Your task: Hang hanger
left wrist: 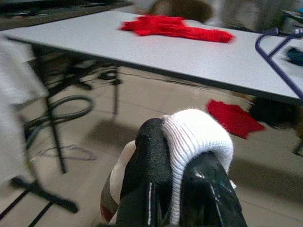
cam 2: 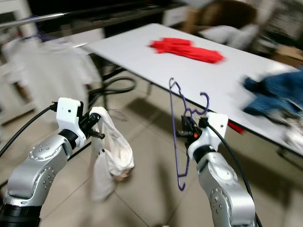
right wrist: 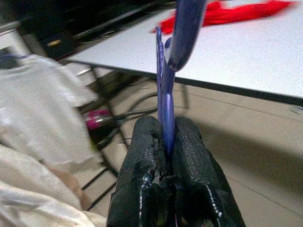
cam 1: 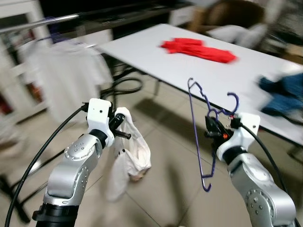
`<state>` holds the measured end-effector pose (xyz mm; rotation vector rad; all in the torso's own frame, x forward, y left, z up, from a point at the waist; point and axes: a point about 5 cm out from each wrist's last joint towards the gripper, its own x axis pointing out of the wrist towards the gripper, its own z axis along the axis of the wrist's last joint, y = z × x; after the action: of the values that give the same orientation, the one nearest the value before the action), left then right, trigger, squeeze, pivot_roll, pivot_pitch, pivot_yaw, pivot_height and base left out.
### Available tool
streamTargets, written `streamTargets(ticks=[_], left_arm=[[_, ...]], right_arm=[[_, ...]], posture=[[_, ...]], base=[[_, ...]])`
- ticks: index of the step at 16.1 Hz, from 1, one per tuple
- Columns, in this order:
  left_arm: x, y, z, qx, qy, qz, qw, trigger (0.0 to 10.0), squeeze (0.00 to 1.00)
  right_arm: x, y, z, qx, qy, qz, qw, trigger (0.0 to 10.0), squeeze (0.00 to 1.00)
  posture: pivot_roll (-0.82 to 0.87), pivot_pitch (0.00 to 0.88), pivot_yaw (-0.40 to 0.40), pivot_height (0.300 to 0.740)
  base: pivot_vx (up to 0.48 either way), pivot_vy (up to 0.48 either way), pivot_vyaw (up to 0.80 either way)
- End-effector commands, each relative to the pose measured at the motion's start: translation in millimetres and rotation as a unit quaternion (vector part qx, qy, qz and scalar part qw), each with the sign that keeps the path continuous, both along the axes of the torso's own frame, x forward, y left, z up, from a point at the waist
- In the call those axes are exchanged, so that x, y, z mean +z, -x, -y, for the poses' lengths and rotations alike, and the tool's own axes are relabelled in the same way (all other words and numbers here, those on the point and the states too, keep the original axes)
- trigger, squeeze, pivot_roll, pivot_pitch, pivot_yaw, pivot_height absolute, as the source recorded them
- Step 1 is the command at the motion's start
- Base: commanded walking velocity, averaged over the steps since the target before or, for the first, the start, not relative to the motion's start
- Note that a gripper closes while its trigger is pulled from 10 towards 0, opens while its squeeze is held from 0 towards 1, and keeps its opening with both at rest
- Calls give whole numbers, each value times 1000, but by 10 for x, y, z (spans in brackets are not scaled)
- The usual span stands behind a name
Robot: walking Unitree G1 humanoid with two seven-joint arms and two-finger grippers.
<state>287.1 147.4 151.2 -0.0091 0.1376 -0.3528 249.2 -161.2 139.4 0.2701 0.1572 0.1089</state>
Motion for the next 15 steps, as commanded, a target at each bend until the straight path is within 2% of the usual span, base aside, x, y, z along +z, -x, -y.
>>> streamTargets(ticks=[1, 6, 8, 13, 15], left_arm=[[69, -24, 34, -10, -2, 16, 1000, 10000, 0], [75, -49, 30, -16, -8, 17, 1000, 10000, 0], [71, -54, 21, -15, -11, 16, 1000, 10000, 0], [68, -71, 34, -6, -14, 16, 1000, 10000, 0], [73, -94, 17, 0, -13, 23, 1000, 10000, 0]], right_arm=[[44, 23, 73, -20, -1, 7, 1000, 10000, 0], [30, 33, 65, -27, -6, 3, 1000, 10000, 0], [32, 33, 51, -24, -5, 3, 1000, 10000, 0], [17, 13, 65, -27, -3, -8, 1000, 10000, 0], [35, -8, 52, -13, 16, -11, 1000, 10000, 0]], posture=[[-4, 0, 5, 740], [-1, 0, 12, 740], [0, 0, 12, 740], [0, 0, -4, 740], [-23, 0, 3, 740]], base=[[0, 480, -800], [0, 479, -800], [0, 418, -450], [0, 0, 0], [0, 0, 0]])
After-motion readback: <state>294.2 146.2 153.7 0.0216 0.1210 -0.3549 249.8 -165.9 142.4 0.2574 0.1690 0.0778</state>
